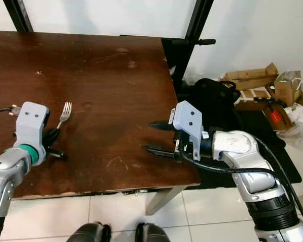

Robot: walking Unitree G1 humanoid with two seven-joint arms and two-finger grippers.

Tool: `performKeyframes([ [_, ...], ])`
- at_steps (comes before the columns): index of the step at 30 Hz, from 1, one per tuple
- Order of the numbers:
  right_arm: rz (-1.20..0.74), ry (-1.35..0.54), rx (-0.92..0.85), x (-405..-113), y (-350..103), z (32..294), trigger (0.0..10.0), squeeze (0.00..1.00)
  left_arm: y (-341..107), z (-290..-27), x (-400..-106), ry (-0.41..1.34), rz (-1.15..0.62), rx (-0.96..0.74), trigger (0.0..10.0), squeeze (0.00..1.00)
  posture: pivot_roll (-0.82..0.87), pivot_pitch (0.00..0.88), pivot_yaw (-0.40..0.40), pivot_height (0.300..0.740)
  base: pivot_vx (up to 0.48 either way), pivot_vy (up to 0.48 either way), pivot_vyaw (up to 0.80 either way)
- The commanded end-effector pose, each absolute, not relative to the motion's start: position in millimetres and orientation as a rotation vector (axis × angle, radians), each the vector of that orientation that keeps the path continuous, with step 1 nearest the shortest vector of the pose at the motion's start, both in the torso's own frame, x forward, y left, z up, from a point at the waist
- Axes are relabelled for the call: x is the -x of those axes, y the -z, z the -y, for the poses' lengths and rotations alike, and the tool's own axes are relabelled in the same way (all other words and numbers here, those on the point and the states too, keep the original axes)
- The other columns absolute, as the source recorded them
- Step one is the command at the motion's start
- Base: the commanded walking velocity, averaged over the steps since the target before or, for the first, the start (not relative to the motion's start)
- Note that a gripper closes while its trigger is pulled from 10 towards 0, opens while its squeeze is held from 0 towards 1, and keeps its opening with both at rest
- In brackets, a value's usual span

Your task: Setting the table

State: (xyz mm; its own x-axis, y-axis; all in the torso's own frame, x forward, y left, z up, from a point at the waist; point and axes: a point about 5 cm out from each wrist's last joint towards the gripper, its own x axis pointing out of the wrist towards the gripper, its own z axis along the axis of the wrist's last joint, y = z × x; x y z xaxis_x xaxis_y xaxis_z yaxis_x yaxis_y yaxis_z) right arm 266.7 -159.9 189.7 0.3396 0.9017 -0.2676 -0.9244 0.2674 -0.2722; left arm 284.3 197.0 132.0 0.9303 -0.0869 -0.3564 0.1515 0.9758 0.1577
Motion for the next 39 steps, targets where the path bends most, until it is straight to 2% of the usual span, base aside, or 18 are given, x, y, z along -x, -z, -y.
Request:
performKeyframes([
  [1, -0.07, -1.266, 0.406, -262.8, -186.9, 154.4, 10.0, 0.0, -129.0, -195.8, -285.0, 0.124, -0.361, -0.184, 10.0, 0.0, 0.04, 0.0, 0.005, 0.74, 0.0, 0.0, 0.0],
  [6, -0.074, -1.277, 0.394, -260.3, -184.6, 151.4, 10.0, 0.0, -127.9, -193.9, -285.8, 0.128, -0.361, -0.18, 10.0, 0.0, 0.05, 0.0, 0.005, 0.74, 0.0, 0.0, 0.0],
  [7, -0.076, -1.285, 0.378, -257.7, -182.0, 147.8, 10.0, 0.0, -125.9, -191.4, -286.0, 0.133, -0.362, -0.176, 10.0, 0.05, 0.04, 0.005, 0.008, 0.74, 0.0, 0.0, 0.0],
  [11, -0.081, -1.299, 0.349, -253.6, -178.5, 141.8, 10.0, 0.0, -123.0, -186.7, -287.7, 0.149, -0.363, -0.166, 10.0, 0.09, 0.04, 0.009, 0.01, 0.74, 0.0, 0.0, 0.0],
  [22, -0.074, -1.33, 0.32, -252.0, -171.4, 126.1, 10.0, 0.0, -106.8, -184.4, -294.0, 0.118, -0.405, -0.153, 10.0, 0.08, 0.04, 0.023, 0.012, 0.74, 0.0, 0.0, 0.0],
  [28, -0.064, -1.332, 0.314, -253.4, -171.8, 121.7, 10.0, 0.0, -100.2, -189.8, -295.4, 0.086, -0.422, -0.174, 10.0, 0.17, 0.04, 0.025, 0.009, 0.74, 0.0, 0.0, 0.0],
  [29, -0.062, -1.332, 0.313, -253.8, -172.2, 121.2, 10.0, 0.0, -99.9, -189.7, -295.4, 0.086, -0.421, -0.177, 10.0, 0.32, 0.04, 0.025, 0.009, 0.74, 0.0, 0.0, 0.0],
  [30, -0.061, -1.333, 0.312, -254.1, -172.6, 120.8, 10.0, 0.0, -100.6, -189.1, -295.3, 0.09, -0.418, -0.177, 10.0, 1.0, 0.04, 0.025, 0.009, 0.74, 0.0, 0.0, 0.0],
  [37, -0.061, -1.333, 0.314, -254.0, -173.7, 120.9, 10.0, 0.0, -112.0, -185.4, -296.1, 0.114, -0.364, -0.166, 10.0, 1.0, 0.04, 0.025, 0.009, 0.74, 0.0, 0.0, 0.0],
  [38, -0.062, -1.333, 0.314, -253.9, -173.7, 120.9, 10.0, 0.0, -114.2, -184.3, -296.4, 0.119, -0.354, -0.161, 10.0, 0.65, 0.04, 0.025, 0.009, 0.74, 0.0, 0.0, 0.0],
  [39, -0.062, -1.333, 0.314, -253.9, -173.7, 120.9, 10.0, 0.0, -114.2, -184.3, -296.4, 0.119, -0.354, -0.161, 10.0, 0.65, 0.04, 0.025, 0.009, 0.74, 0.0, 0.0, 0.0],
])
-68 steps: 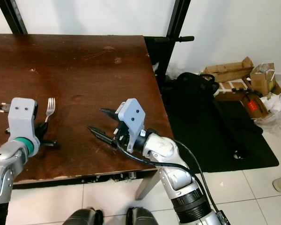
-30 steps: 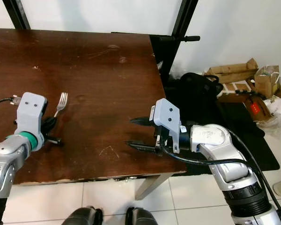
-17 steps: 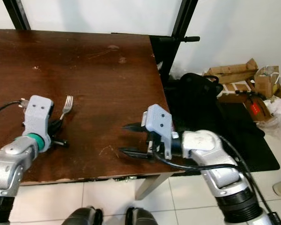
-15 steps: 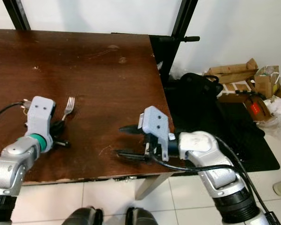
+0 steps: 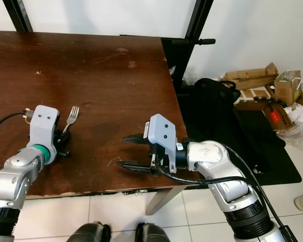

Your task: Setting the table

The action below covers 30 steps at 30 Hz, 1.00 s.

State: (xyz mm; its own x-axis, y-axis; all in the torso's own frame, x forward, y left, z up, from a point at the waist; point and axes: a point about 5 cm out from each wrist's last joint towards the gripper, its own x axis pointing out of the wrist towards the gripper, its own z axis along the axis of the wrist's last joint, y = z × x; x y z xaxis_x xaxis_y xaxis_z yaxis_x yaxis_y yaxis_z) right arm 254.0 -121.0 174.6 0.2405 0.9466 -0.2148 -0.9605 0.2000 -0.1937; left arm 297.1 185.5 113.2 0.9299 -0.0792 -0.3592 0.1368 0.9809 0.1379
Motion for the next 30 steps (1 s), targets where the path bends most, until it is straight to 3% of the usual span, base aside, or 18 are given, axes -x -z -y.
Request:
performKeyframes([
  [1, -0.062, -1.334, 0.314, -253.8, -173.7, 120.8, 10.0, 0.0, -118.5, -182.3, -296.5, 0.125, -0.337, -0.156, 10.0, 0.0, 0.04, 0.025, 0.01, 0.74, 0.0, 0.0, 0.0],
  [12, -0.03, -1.299, 0.294, -257.0, -179.4, 121.2, 10.0, 0.0, -159.7, -186.8, -290.6, 0.106, -0.157, -0.225, 10.0, 0.0, 0.06, 0.028, 0.009, 0.74, 0.0, 0.0, 0.0],
  [16, -0.017, -1.287, 0.281, -258.8, -180.7, 120.0, 10.0, 0.0, -151.7, -189.3, -284.7, 0.132, -0.238, -0.212, 10.0, 0.0, 0.07, 0.027, 0.008, 0.74, 0.0, 0.0, 0.0],
  [17, -0.016, -1.294, 0.278, -258.9, -180.4, 118.2, 10.0, 0.0, -126.4, -193.0, -286.6, 0.127, -0.387, -0.153, 10.0, 0.0, 0.06, 0.029, 0.005, 0.74, 0.0, 0.0, 0.0],
  [18, -0.016, -1.296, 0.278, -259.0, -180.4, 117.9, 10.0, 0.0, -120.4, -193.5, -288.4, 0.129, -0.416, -0.134, 10.0, 0.0, 0.06, 0.029, 0.005, 0.74, 0.0, 0.0, 0.0],
  [23, -0.015, -1.297, 0.277, -259.3, -180.9, 117.4, 10.0, 0.0, -114.4, -192.4, -293.9, 0.152, -0.454, -0.108, 10.0, 0.0, 0.06, 0.03, 0.002, 0.74, 0.0, 0.0, 0.0],
  [30, -0.015, -1.301, 0.274, -258.8, -182.6, 115.6, 10.0, 0.0, -105.5, -195.8, -308.8, 0.198, -0.508, -0.202, 10.0, 0.0, 0.04, 0.049, 0.011, 0.74, 0.0, 0.0, 0.0],
])
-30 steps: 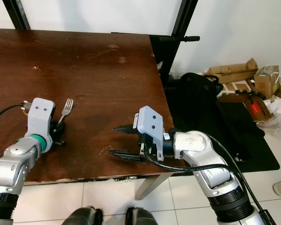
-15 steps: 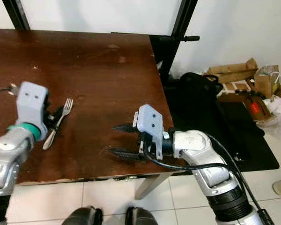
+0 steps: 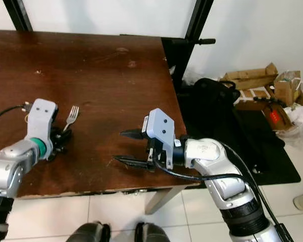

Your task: Setting the table

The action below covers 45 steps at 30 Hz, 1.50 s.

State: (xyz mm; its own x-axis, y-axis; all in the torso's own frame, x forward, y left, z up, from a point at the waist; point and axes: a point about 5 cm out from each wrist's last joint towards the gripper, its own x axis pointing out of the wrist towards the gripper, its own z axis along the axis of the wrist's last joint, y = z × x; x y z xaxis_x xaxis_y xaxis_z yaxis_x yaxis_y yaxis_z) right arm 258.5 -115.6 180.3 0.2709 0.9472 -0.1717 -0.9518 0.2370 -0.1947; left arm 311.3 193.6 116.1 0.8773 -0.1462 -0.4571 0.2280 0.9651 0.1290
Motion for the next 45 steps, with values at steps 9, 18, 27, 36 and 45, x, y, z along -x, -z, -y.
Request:
performKeyframes([
  [9, -0.017, -1.298, 0.27, -257.0, -182.1, 115.5, 10.0, 0.0, -95.5, -201.0, -313.3, 0.178, -0.577, -0.228, 0.0, 0.0, 0.03, 0.046, 0.017, 0.74, 0.0, 0.0, 0.0],
  [18, -0.018, -1.3, 0.276, -257.7, -182.6, 116.1, 10.0, 0.0, -87.3, -198.7, -313.3, 0.103, -0.625, -0.159, 0.0, 0.0, 0.03, 0.038, 0.016, 0.74, 0.0, 0.0, 0.0],
  [27, -0.019, -1.306, 0.283, -258.2, -183.1, 115.6, 10.0, 0.0, -84.5, -196.7, -314.4, 0.066, -0.622, -0.12, 10.0, 0.0, 0.03, 0.034, 0.012, 0.74, 0.0, 0.0, 0.0],
  [36, -0.018, -1.306, 0.285, -258.8, -183.4, 115.3, 10.0, 0.0, -84.0, -193.6, -314.0, 0.066, -0.629, -0.12, 10.0, 0.0, 0.04, 0.032, 0.013, 0.74, 0.0, 0.0, 0.0],
  [45, -0.018, -1.306, 0.285, -259.0, -183.3, 115.2, 10.0, 0.0, -86.1, -193.0, -315.1, 0.073, -0.608, -0.146, 10.0, 1.0, 0.03, 0.034, 0.014, 0.74, 0.0, 0.0, 0.0],
])
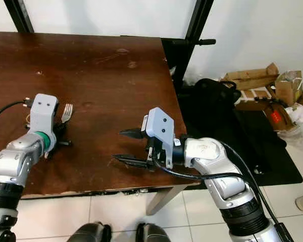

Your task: Setting the table

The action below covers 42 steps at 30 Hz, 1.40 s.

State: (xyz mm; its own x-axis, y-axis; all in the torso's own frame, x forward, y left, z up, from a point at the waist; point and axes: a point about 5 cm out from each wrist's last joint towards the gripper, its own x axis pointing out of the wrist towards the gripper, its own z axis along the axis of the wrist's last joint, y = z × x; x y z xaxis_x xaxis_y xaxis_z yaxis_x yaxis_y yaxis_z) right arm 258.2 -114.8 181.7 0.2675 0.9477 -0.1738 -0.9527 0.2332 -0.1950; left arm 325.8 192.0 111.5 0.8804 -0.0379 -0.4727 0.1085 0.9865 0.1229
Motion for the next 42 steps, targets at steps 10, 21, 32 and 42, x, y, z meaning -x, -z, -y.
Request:
performKeyframes([
  [10, -0.018, -1.309, 0.287, -259.3, -183.2, 115.5, 10.0, 0.0, -114.4, -193.4, -322.2, 0.035, -0.429, -0.202, 10.0, 0.0, 0.04, 0.037, 0.01, 0.74, 0.0, 0.0, 0.0],
  [21, 0.022, -1.23, 0.238, -260.8, -186.3, 118.2, 10.0, 0.0, -183.2, -186.7, -298.9, 0.016, -0.043, -0.225, 10.0, 0.0, 0.06, 0.039, -0.004, 0.74, 0.0, 0.0, 0.0],
  [32, 0.222, -0.675, -0.022, -270.8, -191.8, 117.5, 10.0, 0.0, -172.8, -168.4, -263.8, 0.065, 0.042, -0.179, 10.0, 0.0, 0.07, 0.034, -0.016, 0.74, 0.0, 0.0, 0.0],
  [42, 0.205, -0.3, -0.112, -270.1, -163.9, 127.0, 10.0, 0.0, -187.4, -156.3, -286.3, 0.155, 0.102, -0.184, 10.0, 0.0, 0.04, 0.021, 0.03, 0.74, 0.0, 0.0, 0.0],
])
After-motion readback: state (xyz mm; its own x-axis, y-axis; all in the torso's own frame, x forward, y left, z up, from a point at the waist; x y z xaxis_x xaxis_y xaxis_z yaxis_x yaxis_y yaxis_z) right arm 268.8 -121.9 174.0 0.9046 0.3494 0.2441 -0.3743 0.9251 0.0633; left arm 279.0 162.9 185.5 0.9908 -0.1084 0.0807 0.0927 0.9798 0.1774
